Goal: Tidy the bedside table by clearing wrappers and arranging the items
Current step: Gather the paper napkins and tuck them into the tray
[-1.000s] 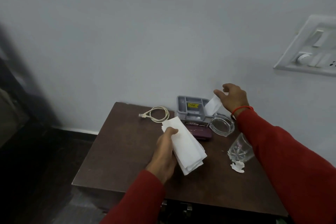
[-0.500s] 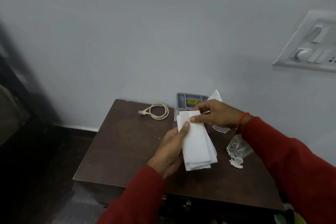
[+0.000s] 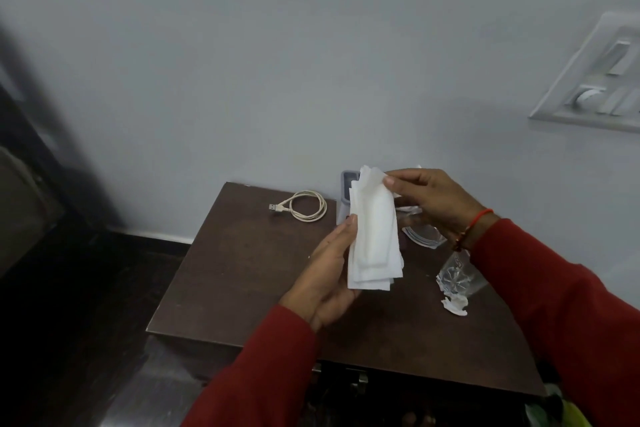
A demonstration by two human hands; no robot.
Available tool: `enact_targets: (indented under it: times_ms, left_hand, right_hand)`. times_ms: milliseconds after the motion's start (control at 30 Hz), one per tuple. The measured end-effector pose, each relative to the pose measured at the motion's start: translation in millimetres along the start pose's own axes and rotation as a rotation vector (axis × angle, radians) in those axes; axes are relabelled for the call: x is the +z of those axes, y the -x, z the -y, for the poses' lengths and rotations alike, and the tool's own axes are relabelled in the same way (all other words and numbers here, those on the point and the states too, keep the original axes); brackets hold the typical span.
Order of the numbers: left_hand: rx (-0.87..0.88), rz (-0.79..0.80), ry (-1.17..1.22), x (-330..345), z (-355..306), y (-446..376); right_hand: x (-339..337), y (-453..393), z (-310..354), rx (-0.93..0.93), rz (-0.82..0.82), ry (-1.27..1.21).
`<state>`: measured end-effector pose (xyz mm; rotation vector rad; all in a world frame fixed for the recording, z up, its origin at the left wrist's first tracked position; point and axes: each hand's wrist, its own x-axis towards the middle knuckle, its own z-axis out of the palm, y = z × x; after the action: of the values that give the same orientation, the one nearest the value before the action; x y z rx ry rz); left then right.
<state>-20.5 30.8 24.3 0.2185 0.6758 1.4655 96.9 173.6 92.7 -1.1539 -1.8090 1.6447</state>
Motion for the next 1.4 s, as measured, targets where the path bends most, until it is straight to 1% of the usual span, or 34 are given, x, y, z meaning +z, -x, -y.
enact_targets:
  times_ms: [100, 167, 200, 267, 400, 467, 533, 600, 700, 767, 867, 933, 1067, 1133, 1300, 1400]
  left_hand:
    - [0.026, -0.052, -0.048, -2.3, 1.2, -2.0]
    - [0.036, -0.1, -0.078, -1.2, 1.3, -2.3]
    - [0.043, -0.118, -0.094, -0.9, 1.4, -2.2]
    - [0.052, -0.132, -0.131, -0.8, 1.3, -1.6]
    - [0.026, -0.126, -0.218, 3.7, -1.1, 1.8]
    - [0.028, -0.115, -0.247, 5.2, -2.0, 3.2]
    - [0.035, -0.124, -0.296, 3.9, -1.5, 3.6]
    - [0.028, -0.161, -0.307, 1.9, 0.0, 1.7]
    - [0.048, -0.268, -0.321, -1.8, 0.6, -2.2]
    - [0.072, -0.341, -0.337, -5.6, 0.8, -4.7]
    - [0.08, -0.43, -0.384, -9.8, 1.7, -6.4]
    - [0.075, -0.457, -0.394, -10.2, 1.5, -6.5]
    - [0.068, -0.458, -0.406, -11.1, -1.6, -5.0]
    - [0.066, -0.451, -0.417, -12.0, -2.9, -5.0]
    - [0.062, -0.457, -0.433, -11.5, -6.0, -5.7]
    - [0.053, -0.45, -0.445, -11.8, -6.3, -5.0]
  right_hand:
    - [-2.7, -2.4, 5.9, -0.089, -0.134, -0.046]
    - [-7.9, -5.9, 10.0, -0.105, -0.183, -0.104]
    - [-10.5, -7.0, 12.1, -0.089, -0.169, -0.131]
    - [-15.1, -7.9, 15.5, -0.043, -0.075, -0.108]
    - [-20.5, -9.3, 18.8, 0.024, 0.125, 0.144]
    - [-23.0, -11.2, 23.0, 0.018, 0.151, 0.243]
    - [-28.1, -16.5, 29.7, -0.023, 0.08, 0.238]
    - [-35.8, -26.4, 36.7, -0.093, -0.051, 0.212]
    - [-47.3, -47.1, 39.0, -0.215, -0.222, 0.252]
    - [-50.6, -60.2, 35.8, -0.281, -0.273, 0.326]
    - [-45.7, -76.2, 27.7, -0.301, -0.302, 0.39]
    - [-40.9, -85.9, 21.4, -0.305, -0.34, 0.418]
    - [-33.9, -98.5, 10.5, -0.317, -0.38, 0.439]
    - [-34.2, -101.1, 7.4, -0.306, -0.382, 0.53]
    - [-45.0, -103.1, 4.0, -0.227, -0.319, 0.768]
    - [-48.6, -103.1, 3.4, -0.229, -0.321, 0.783]
